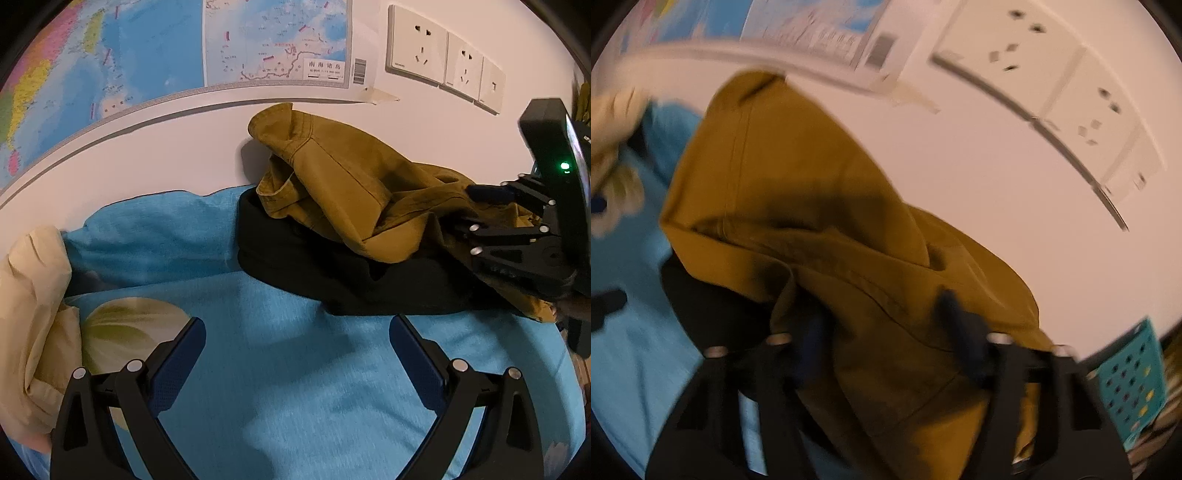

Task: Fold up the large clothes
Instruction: 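Reach both tools toward the olive shirt and grasp it with the right tool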

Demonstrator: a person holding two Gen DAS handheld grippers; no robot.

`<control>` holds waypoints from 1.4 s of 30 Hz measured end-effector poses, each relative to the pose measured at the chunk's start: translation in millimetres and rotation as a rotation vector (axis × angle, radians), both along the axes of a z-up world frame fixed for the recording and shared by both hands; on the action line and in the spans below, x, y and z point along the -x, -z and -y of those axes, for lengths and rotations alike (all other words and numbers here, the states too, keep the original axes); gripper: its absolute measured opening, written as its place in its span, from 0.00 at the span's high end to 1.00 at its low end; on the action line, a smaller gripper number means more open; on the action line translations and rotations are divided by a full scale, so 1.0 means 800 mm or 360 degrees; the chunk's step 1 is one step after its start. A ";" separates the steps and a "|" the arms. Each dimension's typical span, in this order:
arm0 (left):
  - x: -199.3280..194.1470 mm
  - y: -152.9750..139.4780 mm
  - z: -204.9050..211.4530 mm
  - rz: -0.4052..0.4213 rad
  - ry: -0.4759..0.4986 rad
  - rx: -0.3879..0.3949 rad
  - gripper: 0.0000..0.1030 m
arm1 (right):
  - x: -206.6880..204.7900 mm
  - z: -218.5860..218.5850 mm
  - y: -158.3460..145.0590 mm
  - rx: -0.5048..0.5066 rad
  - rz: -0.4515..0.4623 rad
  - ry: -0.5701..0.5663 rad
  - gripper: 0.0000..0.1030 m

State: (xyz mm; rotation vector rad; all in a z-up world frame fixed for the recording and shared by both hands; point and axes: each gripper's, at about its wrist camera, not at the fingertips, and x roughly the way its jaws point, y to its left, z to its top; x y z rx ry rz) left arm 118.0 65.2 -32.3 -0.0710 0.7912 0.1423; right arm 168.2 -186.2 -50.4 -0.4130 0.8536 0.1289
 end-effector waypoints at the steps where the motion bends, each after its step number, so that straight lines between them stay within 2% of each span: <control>1: -0.004 0.002 0.000 -0.0005 0.0001 -0.0001 0.07 | 0.004 0.002 -0.008 -0.0013 0.0003 -0.0024 0.93; 2: -0.006 0.003 0.000 -0.0009 0.0003 -0.0002 0.07 | 0.012 0.008 -0.021 -0.0051 0.0021 -0.0040 0.96; 5: -0.012 0.005 -0.004 -0.0008 -0.0004 0.0001 0.07 | 0.048 0.053 -0.078 -0.0242 0.0154 0.0041 0.96; 7: -0.017 0.008 -0.008 -0.0011 -0.0014 0.0009 0.07 | 0.066 0.090 -0.103 -0.0392 0.0165 0.0110 0.92; 9: -0.024 0.011 -0.011 -0.0019 -0.0020 0.0014 0.07 | 0.073 0.098 -0.104 -0.0359 0.0124 0.0113 0.78; 11: -0.032 0.012 -0.013 -0.0024 -0.0019 0.0015 0.07 | 0.084 0.088 -0.092 -0.0238 0.0139 0.0090 0.34; 12: -0.037 0.011 -0.013 -0.0017 -0.0012 0.0008 0.07 | 0.090 0.081 -0.089 -0.0228 0.0155 0.0067 0.28; 13: -0.042 0.011 -0.013 -0.0015 -0.0007 -0.0004 0.07 | 0.091 0.073 -0.085 -0.0240 0.0159 0.0027 0.27; 16: -0.056 0.009 -0.015 -0.0011 0.0005 0.0001 0.07 | 0.094 0.030 -0.078 -0.0243 0.0168 -0.0148 0.15; 17: -0.060 0.007 -0.015 0.0005 0.0012 0.0003 0.07 | 0.092 0.008 -0.069 -0.0199 0.0172 -0.0245 0.15; 20: -0.068 -0.003 -0.021 0.0062 0.0009 -0.0017 0.07 | 0.076 -0.046 -0.040 -0.0036 0.0163 -0.0373 0.15; 22: -0.070 -0.006 -0.031 0.0082 -0.0026 -0.0024 0.07 | 0.063 -0.073 -0.019 0.0124 0.0200 -0.0428 0.16; 24: -0.071 -0.003 -0.044 0.0074 -0.0064 -0.0022 0.07 | 0.047 -0.082 -0.007 0.0194 0.0225 -0.0432 0.25; 25: -0.071 -0.002 -0.050 0.0070 -0.0076 -0.0014 0.07 | 0.036 -0.081 -0.005 0.0184 0.0219 -0.0410 0.35; 26: -0.072 0.000 -0.057 0.0061 -0.0096 -0.0008 0.07 | 0.025 -0.077 -0.005 0.0159 0.0190 -0.0384 0.51; 27: -0.073 0.002 -0.062 0.0056 -0.0108 0.0003 0.07 | 0.017 -0.073 -0.006 0.0110 0.0147 -0.0370 0.63; 28: -0.074 0.003 -0.067 0.0052 -0.0114 0.0020 0.07 | 0.010 -0.066 -0.012 0.0050 0.0115 -0.0364 0.87; 32: -0.073 0.000 -0.075 0.0092 -0.0083 0.0053 0.07 | 0.019 -0.017 -0.091 -0.0195 0.0290 -0.0238 0.92; 35: -0.058 -0.006 -0.064 0.0168 0.0031 0.0110 0.07 | 0.043 0.057 -0.175 -0.0443 0.0445 -0.0037 0.96; 39: -0.052 -0.010 -0.044 0.0238 0.0194 0.0197 0.07 | 0.077 0.125 -0.231 -0.0571 0.0569 0.0160 0.96; 42: -0.063 -0.010 -0.011 0.0268 0.0286 0.0153 0.07 | 0.106 0.156 -0.252 -0.0668 0.0606 0.0231 0.96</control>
